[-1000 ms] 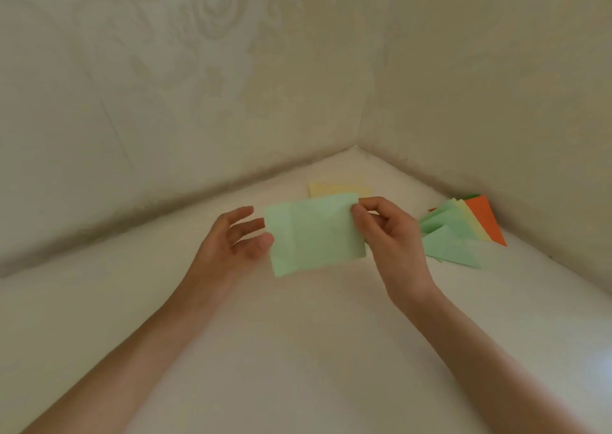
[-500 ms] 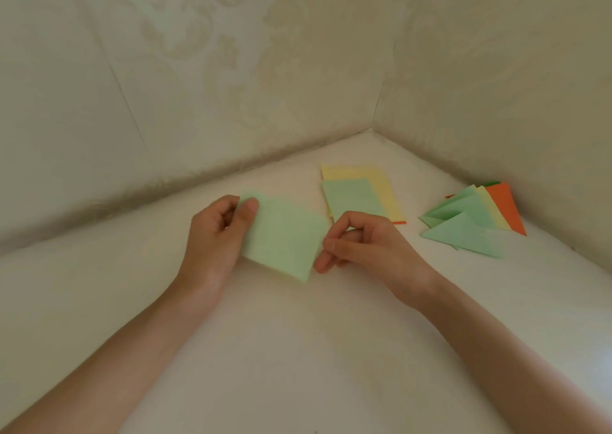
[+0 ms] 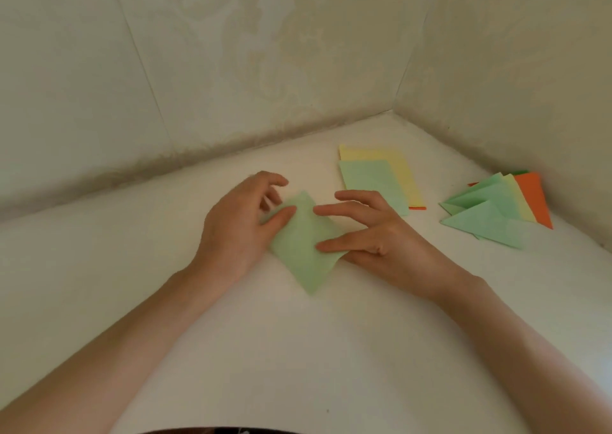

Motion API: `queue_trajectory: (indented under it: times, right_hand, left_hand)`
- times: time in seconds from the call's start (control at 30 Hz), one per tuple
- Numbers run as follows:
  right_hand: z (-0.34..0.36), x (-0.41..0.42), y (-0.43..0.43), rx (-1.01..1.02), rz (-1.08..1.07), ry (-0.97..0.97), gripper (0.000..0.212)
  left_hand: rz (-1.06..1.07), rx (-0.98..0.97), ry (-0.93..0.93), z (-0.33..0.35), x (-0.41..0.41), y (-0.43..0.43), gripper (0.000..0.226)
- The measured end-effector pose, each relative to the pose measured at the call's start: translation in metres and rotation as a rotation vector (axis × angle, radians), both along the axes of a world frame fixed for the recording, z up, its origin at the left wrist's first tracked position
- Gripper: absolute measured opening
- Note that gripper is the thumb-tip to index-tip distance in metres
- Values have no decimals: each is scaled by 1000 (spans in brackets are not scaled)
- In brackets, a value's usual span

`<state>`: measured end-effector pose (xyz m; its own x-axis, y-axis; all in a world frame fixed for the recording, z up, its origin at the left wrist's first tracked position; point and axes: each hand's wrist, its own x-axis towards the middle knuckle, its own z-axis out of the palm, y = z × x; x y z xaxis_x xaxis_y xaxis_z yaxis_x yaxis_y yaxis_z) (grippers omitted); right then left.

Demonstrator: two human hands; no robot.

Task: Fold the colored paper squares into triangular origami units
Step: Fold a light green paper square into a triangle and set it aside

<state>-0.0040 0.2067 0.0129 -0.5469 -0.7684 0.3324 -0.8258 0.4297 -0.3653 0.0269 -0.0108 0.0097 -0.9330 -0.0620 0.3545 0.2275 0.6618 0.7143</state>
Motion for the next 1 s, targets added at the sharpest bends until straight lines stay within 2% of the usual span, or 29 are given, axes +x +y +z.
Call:
queue_trajectory:
  times: [0.03, 0.1, 0.2, 0.27, 0.4, 0.47, 0.6, 0.7, 0.77, 0.87, 1.0]
  right_hand:
    - [-2, -2, 1, 15, 5, 56, 39]
    - [-3, -4, 2, 19, -9, 108, 38]
    - [-2, -3, -1, 56, -43, 193, 28]
    - [1, 0, -3, 74, -58, 207, 29]
    - [7, 8, -3, 79, -96, 44, 37]
    - [9, 8, -1, 107, -86, -20, 39]
    - [15, 7, 5, 166, 48, -64, 36]
    - [18, 12, 2, 99, 61, -197, 38]
    - [17, 16, -6, 43, -20, -345, 40]
    - [16, 20, -21, -10, -261, -505, 48]
    - [14, 28, -33, 131, -390, -255, 48]
  left_hand:
    - [-49, -122, 75, -1, 0, -1, 21]
    - [-224, -205, 107, -2, 3, -1, 31]
    - [-331, -256, -9, -4, 8, 0, 44]
    - [-352, -277, -53, -6, 8, -2, 41]
    - [-438, -184, -124, -1, 5, -9, 41]
    - [-449, -206, -150, -1, 7, -11, 42]
    - [-520, -220, -105, -5, 3, -14, 29]
    - [-560, -200, -90, -7, 2, -18, 21]
    - [-551, -185, -108, -8, 6, -23, 23]
    - [-516, -140, -161, -9, 12, -28, 32]
    - [-485, -124, -120, -10, 12, -23, 24]
